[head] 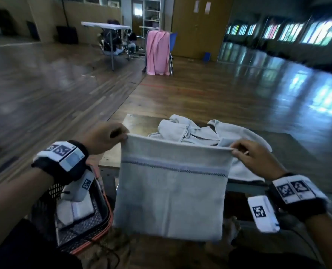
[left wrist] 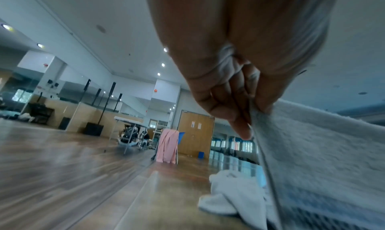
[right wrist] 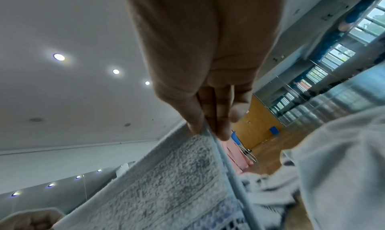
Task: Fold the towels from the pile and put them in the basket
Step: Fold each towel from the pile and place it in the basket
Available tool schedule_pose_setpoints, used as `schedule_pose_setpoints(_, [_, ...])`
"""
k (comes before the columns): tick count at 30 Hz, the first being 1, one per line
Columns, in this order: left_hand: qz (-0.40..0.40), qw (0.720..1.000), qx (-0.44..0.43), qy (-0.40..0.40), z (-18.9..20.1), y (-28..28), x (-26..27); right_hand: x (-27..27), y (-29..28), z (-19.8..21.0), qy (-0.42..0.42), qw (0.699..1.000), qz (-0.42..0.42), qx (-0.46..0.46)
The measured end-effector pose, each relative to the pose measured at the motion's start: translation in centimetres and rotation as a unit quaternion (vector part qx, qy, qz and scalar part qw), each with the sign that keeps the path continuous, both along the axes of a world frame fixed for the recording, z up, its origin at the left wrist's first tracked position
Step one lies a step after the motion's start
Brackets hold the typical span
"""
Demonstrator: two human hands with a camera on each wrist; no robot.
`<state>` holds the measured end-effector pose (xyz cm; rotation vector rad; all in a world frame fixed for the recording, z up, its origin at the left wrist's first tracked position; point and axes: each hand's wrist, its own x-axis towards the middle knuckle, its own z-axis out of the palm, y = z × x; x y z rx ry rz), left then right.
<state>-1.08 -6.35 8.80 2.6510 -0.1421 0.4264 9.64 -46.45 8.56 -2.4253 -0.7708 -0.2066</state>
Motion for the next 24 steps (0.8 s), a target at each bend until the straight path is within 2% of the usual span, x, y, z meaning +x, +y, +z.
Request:
schedule_pose_setpoints(4, [-0.002,0.987,-0.022,-0.16,4.8,0.6,0.6,1.3,0.5,5.3,-0.086,0.993,-0.027,0.077])
schedule_pose_setpoints(7, [-0.024,0.982,-0.066,-0.173,6.3,1.0,0.2,1.1,0.0,7.4,-0.111,0.987,-0.029,0.111])
schedule_pose_setpoints(11, [-0.053,0.988,-0.121,-0.084,3.7,1.0,-0.5,0.2,-0.8,4.9,-0.052,0.997,-0.006,0.063])
schedule_pose_setpoints(15, [-0.096,0.982,-0.13,0.096,-2.5,1.1,-1.0,-0.2,-1.1,-1.4,0.077,0.996,0.041,-0.035])
schedule_pose_setpoints(18, [-0.087,0.971,-0.126,0.183,-7.3,1.6,-0.3,0.6,-0.9,-5.9,0.122,0.989,0.046,-0.076])
schedule_pose_setpoints(21, [-0.068,0.974,-0.091,0.198,-10.0,2.2,1.8,2.8,-0.1,-8.9,0.138,0.987,0.019,-0.079])
schedule_pose_setpoints(24, [-0.057,0.984,-0.073,0.15,-11.2,2.5,4.8,5.7,1.3,-11.0,0.139,0.989,-0.031,-0.049])
